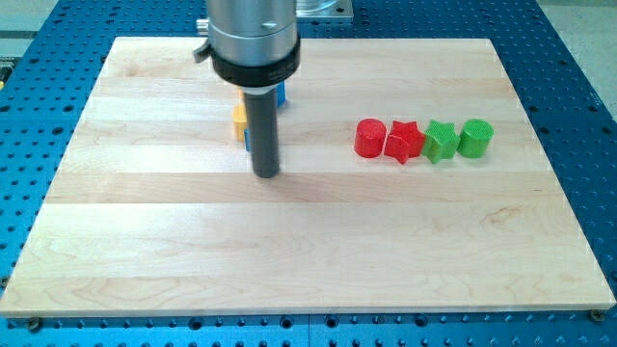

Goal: Move the yellow heart and triangle horizontally to the red blocks

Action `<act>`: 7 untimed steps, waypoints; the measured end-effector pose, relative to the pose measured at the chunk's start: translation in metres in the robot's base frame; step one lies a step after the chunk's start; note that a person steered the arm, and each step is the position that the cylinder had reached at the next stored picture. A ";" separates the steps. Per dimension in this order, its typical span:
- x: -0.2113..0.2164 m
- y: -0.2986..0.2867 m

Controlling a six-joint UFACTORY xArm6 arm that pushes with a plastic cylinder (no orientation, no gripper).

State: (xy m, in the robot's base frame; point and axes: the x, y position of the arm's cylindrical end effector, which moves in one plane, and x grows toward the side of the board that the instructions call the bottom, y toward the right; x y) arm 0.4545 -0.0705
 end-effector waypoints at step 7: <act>-0.012 0.042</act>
State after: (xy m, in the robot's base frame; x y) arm 0.4422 -0.0283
